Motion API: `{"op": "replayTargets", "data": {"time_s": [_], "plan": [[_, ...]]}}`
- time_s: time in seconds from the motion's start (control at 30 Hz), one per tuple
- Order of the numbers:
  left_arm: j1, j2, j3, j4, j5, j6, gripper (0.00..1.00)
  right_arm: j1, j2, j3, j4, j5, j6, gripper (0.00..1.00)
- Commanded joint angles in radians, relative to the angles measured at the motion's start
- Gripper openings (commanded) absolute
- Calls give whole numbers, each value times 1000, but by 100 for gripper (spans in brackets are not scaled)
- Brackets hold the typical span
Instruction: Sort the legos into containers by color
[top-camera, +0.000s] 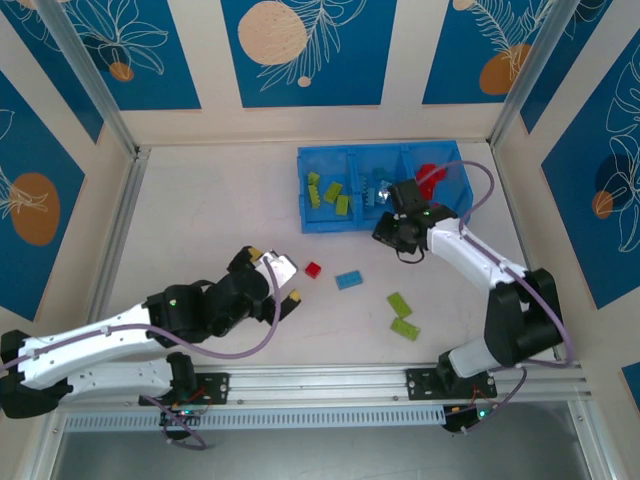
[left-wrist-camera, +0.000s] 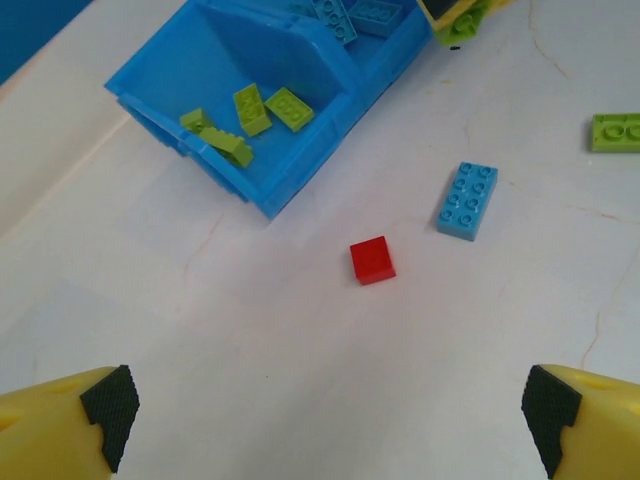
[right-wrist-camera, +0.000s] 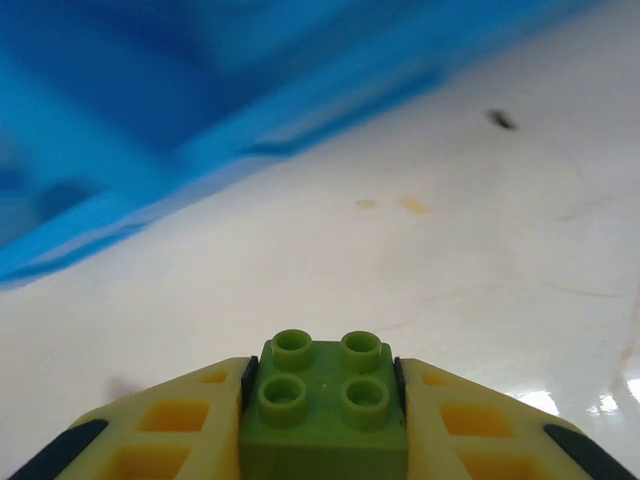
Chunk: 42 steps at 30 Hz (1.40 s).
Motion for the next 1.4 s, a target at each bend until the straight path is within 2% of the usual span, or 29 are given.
{"op": "replayTargets", "data": {"time_s": [0.0, 0.07, 0.13, 0.3, 0.37, 0.47, 0.53, 0.6, 0.7, 0.77, 0.87, 0.97, 1.03, 1.17, 1.3, 1.37], "plan": [[6, -90, 16, -39, 6, 50, 100, 124, -18, 107, 39, 80, -74, 30], [8, -139, -1, -34, 24, 52, 100, 177, 61, 213, 66, 105, -131, 30], [9, -171, 15, -73, 35, 53, 100, 202, 200, 373, 15, 146, -179, 30], [11, -213, 56, -151, 63, 88, 100, 196, 504, 660, 14, 232, -283, 30], [11, -222, 36, -131, 74, 96, 100, 183, 596, 786, -12, 236, -291, 33], [14, -225, -2, -112, 54, 96, 100, 173, 700, 961, -103, 207, -297, 48], [18, -226, -27, -87, 53, 86, 100, 181, 711, 1037, -162, 199, -306, 55], [24, -226, -43, -60, 66, 77, 100, 189, 675, 1039, -191, 202, -310, 58], [42, -213, -55, -33, 90, 73, 100, 201, 535, 915, -182, 206, -278, 59], [53, -198, -52, -29, 111, 72, 100, 220, 373, 716, -75, 233, -257, 60], [72, -173, -43, -33, 133, 73, 100, 243, 109, 363, 77, 287, -189, 66], [84, -163, -41, -30, 152, 73, 100, 236, -84, 136, 18, 340, -52, 70], [88, -161, -41, -31, 161, 72, 100, 226, -169, 22, -98, 371, 44, 72], [92, -156, -46, -32, 165, 73, 100, 185, -231, -114, -286, 305, 120, 81], [95, -134, -51, -18, 175, 74, 100, 123, -172, -233, -292, 130, 103, 90], [97, -121, -47, -23, 174, 77, 100, 90, -108, -256, -301, 97, 101, 91]]}}
